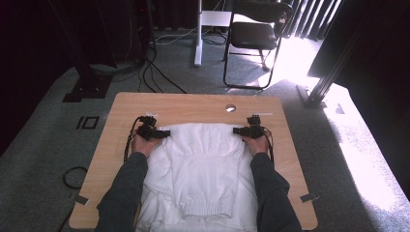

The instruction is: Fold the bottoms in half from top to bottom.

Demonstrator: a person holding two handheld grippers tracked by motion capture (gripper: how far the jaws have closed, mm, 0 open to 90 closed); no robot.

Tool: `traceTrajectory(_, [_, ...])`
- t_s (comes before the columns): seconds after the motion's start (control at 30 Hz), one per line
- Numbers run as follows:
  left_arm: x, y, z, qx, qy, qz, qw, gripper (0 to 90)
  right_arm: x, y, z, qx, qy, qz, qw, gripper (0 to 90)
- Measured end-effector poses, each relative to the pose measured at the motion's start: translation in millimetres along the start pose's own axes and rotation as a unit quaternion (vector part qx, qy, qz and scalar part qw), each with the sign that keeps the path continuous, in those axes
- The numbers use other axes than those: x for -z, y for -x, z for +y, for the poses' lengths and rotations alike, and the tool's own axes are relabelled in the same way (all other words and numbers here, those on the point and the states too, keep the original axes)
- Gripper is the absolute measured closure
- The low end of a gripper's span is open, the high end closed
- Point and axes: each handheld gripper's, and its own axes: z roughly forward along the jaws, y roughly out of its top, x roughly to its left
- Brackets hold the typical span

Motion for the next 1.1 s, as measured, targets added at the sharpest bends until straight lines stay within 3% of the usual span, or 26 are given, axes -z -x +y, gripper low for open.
traceTrajectory(0.03, [0.9, 0.8, 0.2, -0.003, -0.004, -0.008, 1.0000, 40.1, -0.7, -0.4, 1.0, 0.003, -0.006, 0.009, 0.9999, 54.1])
traceTrajectory(0.1, [1.5, 0.2, 0.2, -0.003, -0.016, -0.034, 0.9993, 64.9, -1.1, -1.2, 2.6, 0.007, -0.020, 0.002, 0.9998, 74.2])
traceTrajectory(0.17, [4.1, -2.5, -0.2, 0.006, -0.011, -0.045, 0.9989, 80.8, -0.4, -0.4, 2.2, 0.010, -0.020, 0.004, 0.9997, 86.0])
traceTrajectory(0.2, [6.3, -4.1, 0.4, 0.010, -0.004, -0.047, 0.9988, 84.3, 1.5, 0.1, 2.4, 0.005, -0.015, 0.009, 0.9998, 87.1])
traceTrajectory(0.33, [23.9, -8.7, 7.7, 0.019, 0.042, -0.063, 0.9970, 86.7, 14.9, -2.7, 10.4, 0.026, 0.009, 0.010, 0.9996, 87.6])
traceTrajectory(0.47, [38.6, -8.8, 18.4, 0.015, 0.067, -0.065, 0.9955, 87.4, 29.5, -7.0, 21.4, 0.045, 0.033, 0.016, 0.9983, 87.7])
traceTrajectory(0.5, [50.6, -9.0, 26.1, 0.020, 0.100, -0.077, 0.9918, 87.4, 35.1, -9.5, 25.2, 0.051, 0.045, 0.016, 0.9975, 87.6])
traceTrajectory(0.57, [63.1, -7.9, 34.7, 0.014, 0.122, -0.082, 0.9890, 87.5, 53.0, -14.2, 35.9, 0.060, 0.082, 0.019, 0.9946, 87.6])
traceTrajectory(0.63, [76.0, -6.3, 40.0, 0.011, 0.148, -0.092, 0.9846, 87.6, 66.8, -15.5, 41.8, 0.061, 0.117, 0.034, 0.9906, 87.5])
traceTrajectory(0.7, [85.6, -4.7, 40.5, 0.008, 0.164, -0.101, 0.9812, 87.6, 77.9, -18.0, 44.2, 0.075, 0.140, 0.040, 0.9865, 87.5])
traceTrajectory(0.87, [97.9, -0.6, 30.7, -0.014, 0.164, -0.108, 0.9804, 87.7, 92.0, -23.5, 36.2, 0.111, 0.140, 0.049, 0.9827, 87.1])
traceTrajectory(0.93, [107.9, 2.5, 19.3, -0.030, 0.161, -0.115, 0.9798, 87.7, 105.4, -27.1, 19.5, 0.129, 0.143, 0.063, 0.9793, 86.8])
traceTrajectory(1.0, [121.5, 8.9, 2.9, -0.044, 0.164, -0.130, 0.9769, 87.6, 119.2, -30.6, 1.4, 0.148, 0.145, 0.075, 0.9754, 86.4])
traceTrajectory(1.07, [121.5, 8.9, 2.9, -0.044, 0.164, -0.130, 0.9769, 87.6, 124.0, -31.4, -5.9, 0.153, 0.145, 0.079, 0.9744, 86.4])
traceTrajectory(1.1, [132.1, 15.4, -12.0, -0.056, 0.165, -0.140, 0.9746, 87.6, 124.0, -31.4, -5.9, 0.153, 0.145, 0.079, 0.9744, 86.3])
